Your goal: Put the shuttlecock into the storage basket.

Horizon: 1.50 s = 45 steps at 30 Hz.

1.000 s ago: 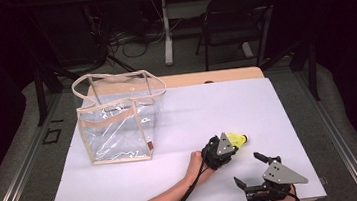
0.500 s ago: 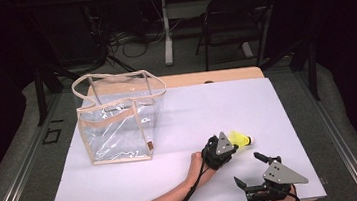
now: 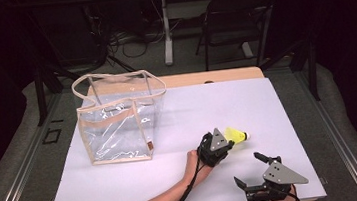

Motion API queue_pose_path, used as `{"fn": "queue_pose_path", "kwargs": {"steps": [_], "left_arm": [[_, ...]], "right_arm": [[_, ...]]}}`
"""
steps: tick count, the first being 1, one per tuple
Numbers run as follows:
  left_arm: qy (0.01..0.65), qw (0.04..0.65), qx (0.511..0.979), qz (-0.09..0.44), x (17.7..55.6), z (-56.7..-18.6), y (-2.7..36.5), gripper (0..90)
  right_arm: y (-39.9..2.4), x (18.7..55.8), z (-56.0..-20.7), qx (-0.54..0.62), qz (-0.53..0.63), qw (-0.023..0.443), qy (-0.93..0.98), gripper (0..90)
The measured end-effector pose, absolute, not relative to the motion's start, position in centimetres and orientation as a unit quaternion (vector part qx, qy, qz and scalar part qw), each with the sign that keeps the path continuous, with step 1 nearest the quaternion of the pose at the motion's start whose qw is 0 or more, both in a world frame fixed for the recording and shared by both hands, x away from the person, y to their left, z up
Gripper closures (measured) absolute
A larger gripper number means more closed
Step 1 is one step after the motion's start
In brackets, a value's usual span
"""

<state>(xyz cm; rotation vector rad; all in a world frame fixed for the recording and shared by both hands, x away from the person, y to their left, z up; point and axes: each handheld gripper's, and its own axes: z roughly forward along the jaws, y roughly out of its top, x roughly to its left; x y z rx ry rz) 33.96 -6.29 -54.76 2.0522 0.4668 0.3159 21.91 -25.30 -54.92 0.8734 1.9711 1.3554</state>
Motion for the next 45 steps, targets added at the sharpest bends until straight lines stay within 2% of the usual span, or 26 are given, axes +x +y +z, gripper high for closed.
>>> {"fn": "queue_pose_path", "kwargs": {"steps": [45], "left_arm": [[0.171,0.489,0.842,0.153,33.7,-52.0,-3.8,90.0]], "right_arm": [[-25.2,21.9,-54.9,0.33,0.506,0.292,0.741,1.0]]}}
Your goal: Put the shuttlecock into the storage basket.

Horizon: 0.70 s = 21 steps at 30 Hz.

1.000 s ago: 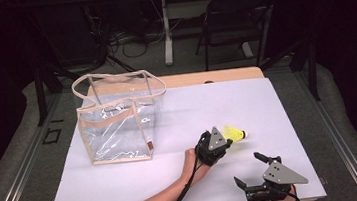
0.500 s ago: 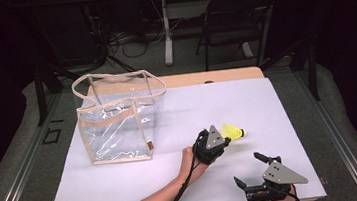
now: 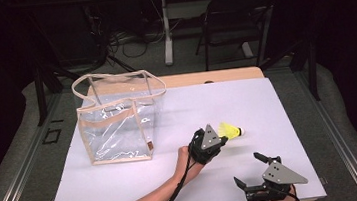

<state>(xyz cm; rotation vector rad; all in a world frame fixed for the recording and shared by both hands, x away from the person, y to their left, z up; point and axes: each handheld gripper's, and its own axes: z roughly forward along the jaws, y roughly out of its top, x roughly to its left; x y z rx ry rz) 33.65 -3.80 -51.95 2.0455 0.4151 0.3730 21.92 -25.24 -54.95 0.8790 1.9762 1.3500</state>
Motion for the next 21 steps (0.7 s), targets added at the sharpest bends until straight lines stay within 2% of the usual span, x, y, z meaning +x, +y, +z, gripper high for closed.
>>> {"fn": "queue_pose_path", "kwargs": {"steps": [21], "left_arm": [[0.152,0.503,0.835,0.164,32.8,-49.9,-2.7,90.0]], "right_arm": [[-25.2,22.0,-55.0,0.33,0.505,0.291,0.743,1.0]]}}
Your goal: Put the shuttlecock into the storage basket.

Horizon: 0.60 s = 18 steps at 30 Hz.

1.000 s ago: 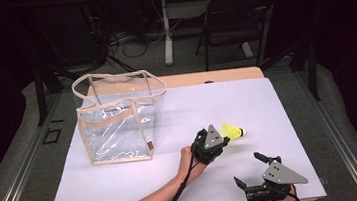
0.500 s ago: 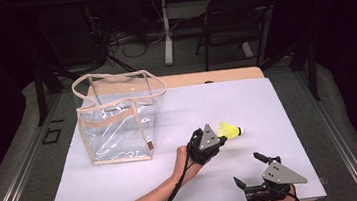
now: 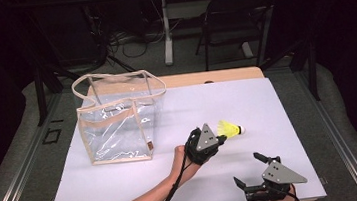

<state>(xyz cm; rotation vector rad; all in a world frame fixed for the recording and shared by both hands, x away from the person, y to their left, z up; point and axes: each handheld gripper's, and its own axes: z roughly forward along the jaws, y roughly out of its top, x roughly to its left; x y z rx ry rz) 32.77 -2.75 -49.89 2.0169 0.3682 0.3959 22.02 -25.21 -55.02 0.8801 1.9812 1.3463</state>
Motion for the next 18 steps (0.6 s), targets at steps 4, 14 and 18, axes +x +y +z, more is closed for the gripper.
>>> {"fn": "queue_pose_path", "kwargs": {"steps": [4,14,18], "left_arm": [[0.15,0.505,0.834,0.167,32.6,-49.5,-2.5,90.0],[0.151,0.506,0.83,0.181,32.7,-48.5,-1.5,90.0],[0.154,0.507,0.827,0.187,32.9,-48.2,-1.0,90.0]], "right_arm": [[-25.2,22.0,-55.0,0.331,0.505,0.29,0.742,1.0],[-25.2,22.0,-55.0,0.331,0.505,0.29,0.743,1.0],[-25.2,22.0,-55.0,0.33,0.505,0.29,0.743,1.0]]}}
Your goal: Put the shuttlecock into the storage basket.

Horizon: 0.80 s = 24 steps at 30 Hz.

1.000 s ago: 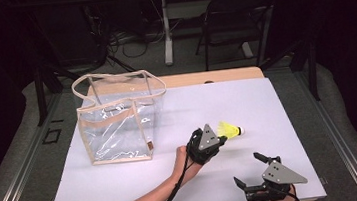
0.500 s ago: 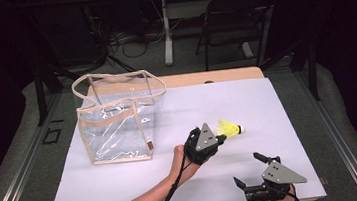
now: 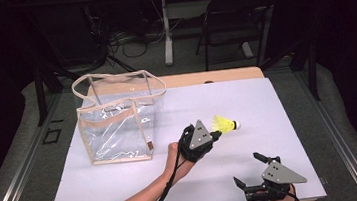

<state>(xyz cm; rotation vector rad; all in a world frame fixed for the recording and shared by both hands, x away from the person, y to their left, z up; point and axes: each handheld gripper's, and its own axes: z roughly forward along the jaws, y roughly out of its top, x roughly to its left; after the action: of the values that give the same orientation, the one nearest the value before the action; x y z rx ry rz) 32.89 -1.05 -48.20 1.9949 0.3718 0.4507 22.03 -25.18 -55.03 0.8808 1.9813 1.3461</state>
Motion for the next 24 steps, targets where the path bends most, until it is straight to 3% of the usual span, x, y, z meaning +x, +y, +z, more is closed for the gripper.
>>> {"fn": "queue_pose_path", "kwargs": {"steps": [24], "left_arm": [[0.182,0.508,0.814,0.216,34.2,-47.1,1.7,90.0]], "right_arm": [[-25.2,22.0,-55.0,0.331,0.503,0.291,0.743,1.0]]}}
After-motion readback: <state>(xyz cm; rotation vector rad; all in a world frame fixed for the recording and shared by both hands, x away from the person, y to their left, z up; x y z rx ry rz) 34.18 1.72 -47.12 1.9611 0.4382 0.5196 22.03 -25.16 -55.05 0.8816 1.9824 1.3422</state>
